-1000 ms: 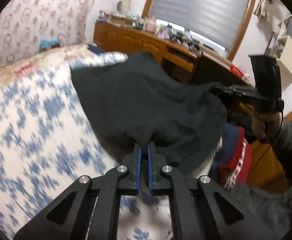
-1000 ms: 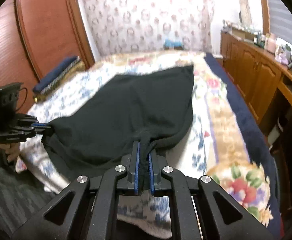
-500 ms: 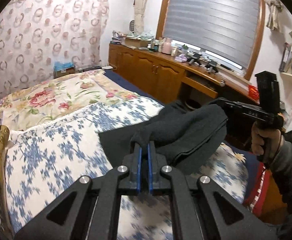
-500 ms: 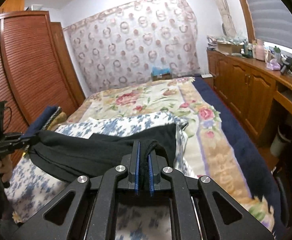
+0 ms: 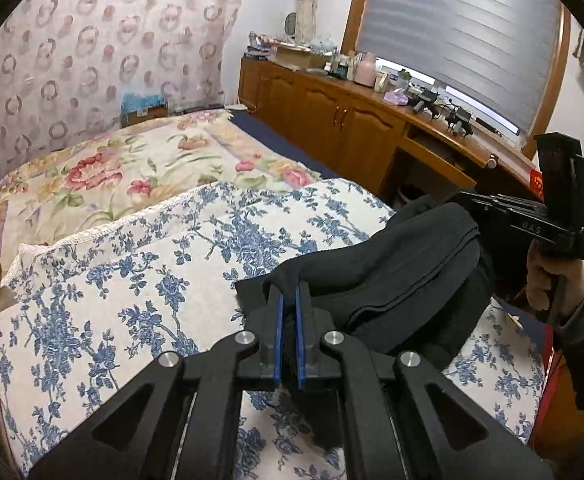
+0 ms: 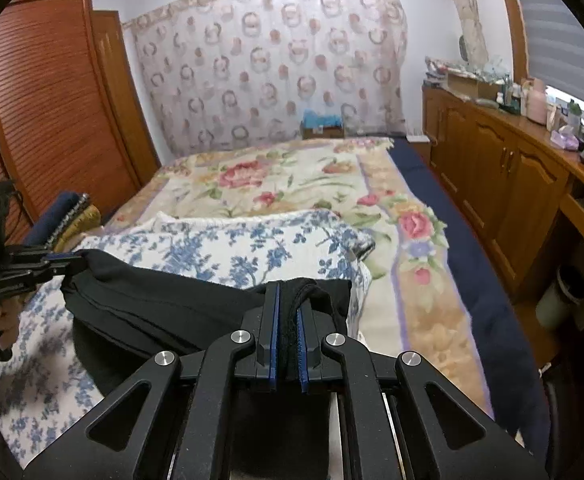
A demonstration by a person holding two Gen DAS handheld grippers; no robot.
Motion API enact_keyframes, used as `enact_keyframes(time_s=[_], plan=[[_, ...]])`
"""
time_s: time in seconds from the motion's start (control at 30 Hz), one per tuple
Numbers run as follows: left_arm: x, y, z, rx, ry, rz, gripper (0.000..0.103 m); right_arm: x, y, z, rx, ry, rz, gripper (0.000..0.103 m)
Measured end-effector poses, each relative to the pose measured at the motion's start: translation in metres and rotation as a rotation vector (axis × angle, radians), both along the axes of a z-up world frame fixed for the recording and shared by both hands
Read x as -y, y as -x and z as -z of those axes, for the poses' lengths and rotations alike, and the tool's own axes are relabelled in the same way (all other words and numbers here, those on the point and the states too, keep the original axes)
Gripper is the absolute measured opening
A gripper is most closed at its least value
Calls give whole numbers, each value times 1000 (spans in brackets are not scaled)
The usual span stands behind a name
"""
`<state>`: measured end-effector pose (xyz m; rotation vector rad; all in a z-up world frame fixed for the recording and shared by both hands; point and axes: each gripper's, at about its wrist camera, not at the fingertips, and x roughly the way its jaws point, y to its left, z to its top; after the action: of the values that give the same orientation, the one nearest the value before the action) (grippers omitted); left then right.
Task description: Fold small clothes
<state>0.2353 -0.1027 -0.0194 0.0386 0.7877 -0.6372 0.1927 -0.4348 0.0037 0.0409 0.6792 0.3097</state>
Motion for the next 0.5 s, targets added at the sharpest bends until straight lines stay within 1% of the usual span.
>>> enact_keyframes(time_s=[0.27,0.37,0.5], plan=[[8,-8,5,0,-40,9,3,1,-14,16,-31,21,-4,5],[10,-9,5,1,-45,12,3,-2,-15,14,-32,39,-7,8],[9,-10,7,-6,-43,8,4,-4,-11,8,-21,66,3,8]])
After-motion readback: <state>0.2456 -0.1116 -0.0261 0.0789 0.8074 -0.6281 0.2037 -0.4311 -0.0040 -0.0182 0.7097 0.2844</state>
